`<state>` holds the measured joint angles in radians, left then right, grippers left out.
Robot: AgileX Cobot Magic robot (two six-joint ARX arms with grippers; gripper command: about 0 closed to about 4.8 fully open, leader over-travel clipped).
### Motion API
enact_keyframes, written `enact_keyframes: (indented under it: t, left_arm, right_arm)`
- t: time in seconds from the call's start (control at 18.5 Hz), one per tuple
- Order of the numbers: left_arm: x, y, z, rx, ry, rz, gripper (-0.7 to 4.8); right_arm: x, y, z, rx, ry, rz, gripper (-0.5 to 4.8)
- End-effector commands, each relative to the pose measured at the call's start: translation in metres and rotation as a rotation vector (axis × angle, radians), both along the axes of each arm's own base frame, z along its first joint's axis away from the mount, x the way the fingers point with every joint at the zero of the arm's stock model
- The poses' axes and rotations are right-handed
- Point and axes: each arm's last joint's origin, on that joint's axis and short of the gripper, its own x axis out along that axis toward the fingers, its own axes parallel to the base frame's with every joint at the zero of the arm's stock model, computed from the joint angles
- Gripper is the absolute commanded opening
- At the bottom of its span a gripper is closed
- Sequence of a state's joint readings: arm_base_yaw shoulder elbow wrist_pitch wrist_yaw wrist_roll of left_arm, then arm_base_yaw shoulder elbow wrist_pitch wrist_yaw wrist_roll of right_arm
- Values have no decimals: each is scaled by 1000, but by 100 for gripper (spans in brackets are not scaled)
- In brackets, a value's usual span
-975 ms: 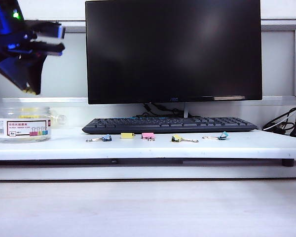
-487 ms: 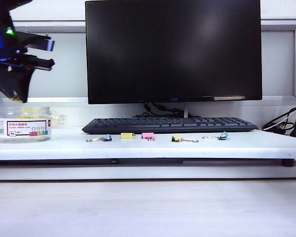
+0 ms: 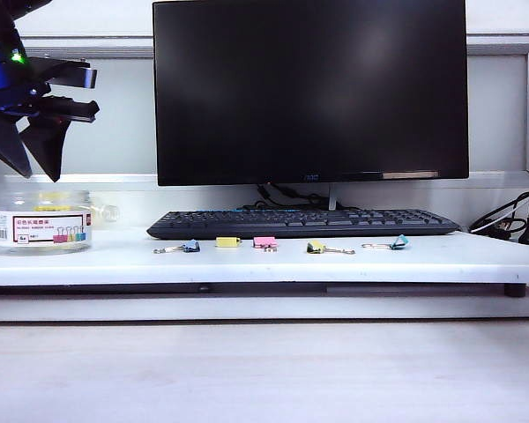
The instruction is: Pick up the clips with the largest number of clips of the same color on the table and place them in a round transparent plastic box.
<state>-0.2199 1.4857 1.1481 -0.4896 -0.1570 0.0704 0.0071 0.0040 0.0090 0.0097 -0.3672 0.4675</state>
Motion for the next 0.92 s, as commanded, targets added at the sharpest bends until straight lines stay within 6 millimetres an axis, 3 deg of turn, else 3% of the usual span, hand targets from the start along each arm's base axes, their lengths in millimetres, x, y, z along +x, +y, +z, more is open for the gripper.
enact_keyframes:
  t: [0.05, 0.43, 0.54, 0.81, 0.92]
  left_arm:
    - [0, -2, 2, -61, -2, -38, 189]
    - [-3, -15, 9, -366, 32, -250, 189]
    - [-7, -37, 12, -418, 24, -349, 189]
    - [-34, -129, 16, -304, -141, -611, 188]
    - [-34, -141, 1, -302, -85, -750, 191]
  right_arm:
    - [0, 0, 1, 3, -19, -1, -1]
    - [-1, 1, 2, 2, -23, 47, -1]
    - [-1, 2, 2, 2, -32, 58, -1]
    - [-1, 2, 6, 2, -68, 63, -1]
    - [-1, 2, 6, 0, -68, 84, -1]
